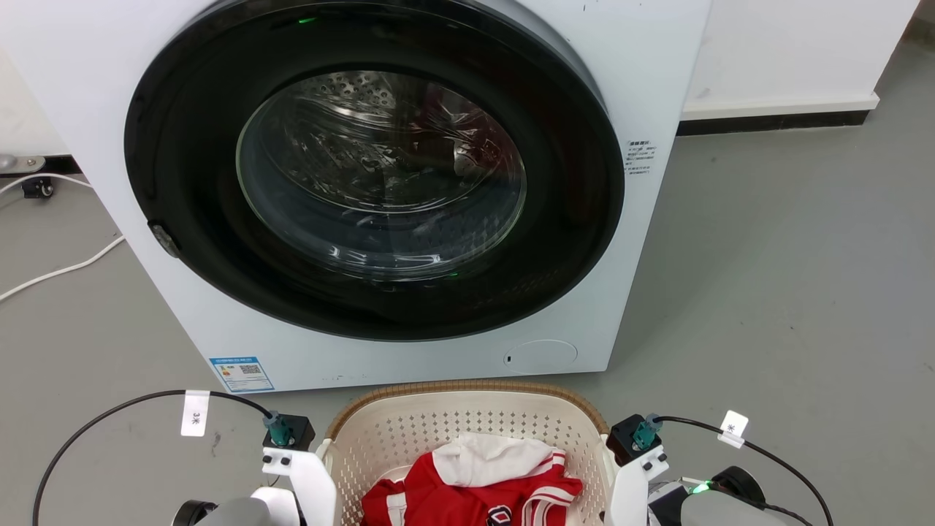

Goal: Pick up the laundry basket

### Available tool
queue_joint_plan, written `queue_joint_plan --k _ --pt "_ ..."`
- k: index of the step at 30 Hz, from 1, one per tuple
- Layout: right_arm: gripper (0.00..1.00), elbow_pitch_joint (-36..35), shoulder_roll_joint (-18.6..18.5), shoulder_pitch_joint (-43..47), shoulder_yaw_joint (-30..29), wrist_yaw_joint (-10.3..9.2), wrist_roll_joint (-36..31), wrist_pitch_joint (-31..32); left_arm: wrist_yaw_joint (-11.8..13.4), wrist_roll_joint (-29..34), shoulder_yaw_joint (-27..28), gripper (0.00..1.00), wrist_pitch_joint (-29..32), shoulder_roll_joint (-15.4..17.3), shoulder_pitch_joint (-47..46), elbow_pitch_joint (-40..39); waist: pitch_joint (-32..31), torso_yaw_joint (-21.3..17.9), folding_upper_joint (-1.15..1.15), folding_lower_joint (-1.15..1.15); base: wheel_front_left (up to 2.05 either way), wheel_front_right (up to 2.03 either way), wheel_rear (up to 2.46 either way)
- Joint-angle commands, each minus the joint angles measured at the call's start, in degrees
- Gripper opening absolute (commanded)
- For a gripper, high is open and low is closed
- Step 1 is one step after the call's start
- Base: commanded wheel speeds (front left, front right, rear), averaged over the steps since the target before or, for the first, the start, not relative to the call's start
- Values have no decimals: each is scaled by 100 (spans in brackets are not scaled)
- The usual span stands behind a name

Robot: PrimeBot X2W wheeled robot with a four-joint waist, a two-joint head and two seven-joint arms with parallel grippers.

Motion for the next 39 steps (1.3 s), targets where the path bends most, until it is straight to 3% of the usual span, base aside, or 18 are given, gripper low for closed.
queue_joint_plan --k 1,39 --pt "0 6 7 -36 39 -2 -60 0 -21 -4 -27 0 -28 12 -117 -4 2 1 0 0 0 0 0" --pt "0 -12 8 33 41 -2 -85 41 -21 -411 -468 0 -148 53 -179 35 40 4 0 0 0 0 0"
